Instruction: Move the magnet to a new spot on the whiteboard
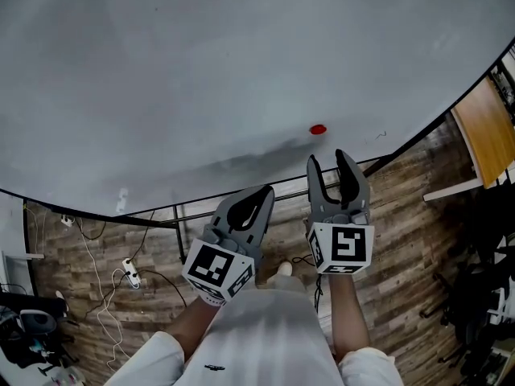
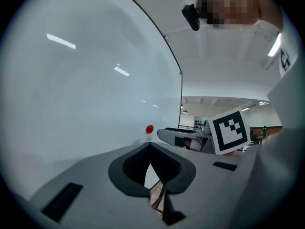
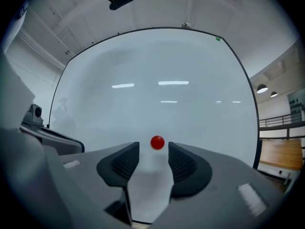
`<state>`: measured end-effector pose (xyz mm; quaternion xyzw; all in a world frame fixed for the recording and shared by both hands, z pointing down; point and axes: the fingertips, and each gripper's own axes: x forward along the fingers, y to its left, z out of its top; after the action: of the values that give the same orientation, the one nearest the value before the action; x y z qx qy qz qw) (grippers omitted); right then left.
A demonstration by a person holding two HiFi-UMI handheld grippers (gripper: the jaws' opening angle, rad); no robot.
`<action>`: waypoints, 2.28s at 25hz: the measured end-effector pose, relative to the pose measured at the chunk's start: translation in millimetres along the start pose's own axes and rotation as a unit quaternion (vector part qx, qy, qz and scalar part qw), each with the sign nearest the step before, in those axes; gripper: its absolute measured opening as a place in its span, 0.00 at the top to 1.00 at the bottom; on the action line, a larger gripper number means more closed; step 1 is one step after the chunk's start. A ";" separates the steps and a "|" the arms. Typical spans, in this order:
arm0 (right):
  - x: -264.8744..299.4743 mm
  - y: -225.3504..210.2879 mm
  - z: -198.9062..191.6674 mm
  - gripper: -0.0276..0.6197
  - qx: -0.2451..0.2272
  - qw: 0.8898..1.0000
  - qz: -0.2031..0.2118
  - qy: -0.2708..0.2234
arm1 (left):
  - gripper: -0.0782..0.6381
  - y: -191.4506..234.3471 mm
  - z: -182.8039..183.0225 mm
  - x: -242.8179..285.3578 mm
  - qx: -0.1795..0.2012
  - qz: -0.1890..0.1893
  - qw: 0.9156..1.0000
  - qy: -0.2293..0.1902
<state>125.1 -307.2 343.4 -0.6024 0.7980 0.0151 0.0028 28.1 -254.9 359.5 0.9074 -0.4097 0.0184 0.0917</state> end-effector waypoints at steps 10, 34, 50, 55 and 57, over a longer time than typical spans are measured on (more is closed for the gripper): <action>30.1 -4.8 -5.4 0.67 0.000 1.000 0.008 0.005 | 0.88 16.4 -2.9 7.0 -0.010 0.023 1.000 0.002; 50.6 -7.6 -4.6 0.75 -0.038 0.999 -0.004 0.004 | 0.88 21.0 -4.4 -3.7 -0.017 0.040 0.999 0.003; 38.8 -2.2 -9.4 0.76 -0.033 0.999 -0.003 0.012 | 0.88 20.0 -5.2 -15.2 -0.014 0.037 0.999 0.000; 24.7 2.5 -2.9 0.76 -0.035 0.999 0.001 0.010 | 0.88 13.4 -0.3 -22.9 -0.011 0.031 0.999 -0.005; 19.1 4.4 -3.1 0.76 -0.036 0.999 0.003 0.013 | 0.88 11.1 0.5 -25.4 -0.010 0.029 1.000 -0.008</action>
<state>115.7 -324.4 346.1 -0.5995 0.7990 0.0361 -0.0299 3.0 -243.4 357.9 0.8943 -0.4367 0.0102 0.0967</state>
